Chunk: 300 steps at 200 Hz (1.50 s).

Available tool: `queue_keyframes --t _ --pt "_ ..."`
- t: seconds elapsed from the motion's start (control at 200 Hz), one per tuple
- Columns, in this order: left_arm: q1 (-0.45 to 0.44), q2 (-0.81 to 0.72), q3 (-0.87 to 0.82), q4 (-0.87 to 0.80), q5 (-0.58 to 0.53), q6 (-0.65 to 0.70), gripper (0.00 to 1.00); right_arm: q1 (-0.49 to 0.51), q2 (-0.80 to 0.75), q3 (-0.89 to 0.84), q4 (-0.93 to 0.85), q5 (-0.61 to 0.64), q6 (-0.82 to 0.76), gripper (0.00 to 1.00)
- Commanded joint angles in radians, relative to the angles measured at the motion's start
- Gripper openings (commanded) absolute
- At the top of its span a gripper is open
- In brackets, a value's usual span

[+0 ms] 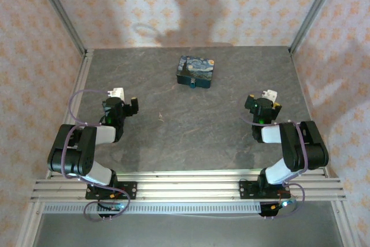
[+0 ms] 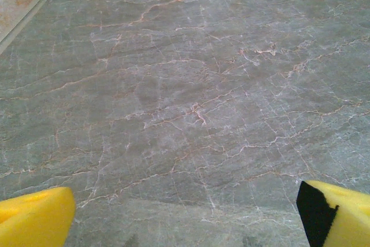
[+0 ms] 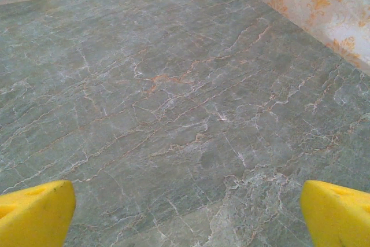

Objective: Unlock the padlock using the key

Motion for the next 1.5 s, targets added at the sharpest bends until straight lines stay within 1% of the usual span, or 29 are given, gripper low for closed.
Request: queue_keyframes --t 0.0,0.691,0.851,0.906,0.956,0.996,1.021,1.071,1.111,1.166,1.221,1.266,1.311,1.371,1.426,1.456,1.496 --pt "-0.006 -0.011 0.020 0.023 0.001 0.015 1.00 -0.005 -0.012 0.014 0.013 0.009 0.011 0.99" --pt "-0.006 -0.011 0.020 0.023 0.002 0.017 1.00 -0.005 -0.013 0.014 0.013 0.010 0.011 0.99" --pt "-0.003 -0.018 0.026 0.009 0.021 0.019 1.00 -0.005 -0.013 0.013 0.013 0.010 0.012 0.99" --pt "-0.003 -0.051 0.057 -0.069 0.031 0.023 0.98 -0.005 -0.014 0.012 0.013 0.010 0.011 0.99" --pt "0.002 -0.091 0.122 -0.231 0.014 0.004 0.96 -0.005 -0.013 0.010 0.016 0.008 0.012 0.99" --pt "0.005 -0.107 0.188 -0.364 0.006 -0.011 0.91 -0.005 -0.014 0.010 0.016 0.008 0.012 0.99" --pt "0.005 -0.113 0.221 -0.432 0.014 -0.014 0.88 -0.004 -0.013 0.010 0.016 0.008 0.012 0.99" --pt "0.005 -0.125 0.277 -0.543 0.033 -0.035 0.84 -0.005 -0.016 0.009 0.018 0.008 0.011 0.99" --pt "0.005 -0.136 0.310 -0.619 0.037 -0.064 0.84 -0.005 -0.022 0.012 0.014 0.010 0.009 0.99" --pt "0.004 -0.155 0.363 -0.747 0.026 -0.127 0.84 -0.005 -0.066 0.027 -0.042 0.010 0.008 0.99" --pt "0.004 -0.170 0.416 -0.890 0.019 -0.174 0.84 -0.004 -0.135 0.060 -0.149 0.011 0.007 0.99" --pt "0.004 -0.178 0.450 -0.987 0.016 -0.218 0.84 -0.004 -0.193 0.097 -0.270 0.012 0.014 0.99" --pt "0.005 -0.181 0.479 -1.078 0.041 -0.258 0.83 -0.004 -0.251 0.156 -0.412 0.018 0.061 0.99" --pt "0.004 -0.186 0.500 -1.155 0.117 -0.285 0.81 -0.003 -0.306 0.244 -0.610 0.011 0.149 1.00" --pt "0.003 -0.189 0.498 -1.196 0.200 -0.318 0.76 -0.003 -0.326 0.313 -0.764 -0.005 0.233 1.00" --pt "0.003 -0.193 0.488 -1.200 0.259 -0.336 0.72 0.002 -0.330 0.343 -0.832 -0.020 0.272 0.99" --pt "-0.001 -0.193 0.470 -1.198 0.320 -0.375 0.69 0.017 -0.331 0.369 -0.895 -0.048 0.303 0.95"
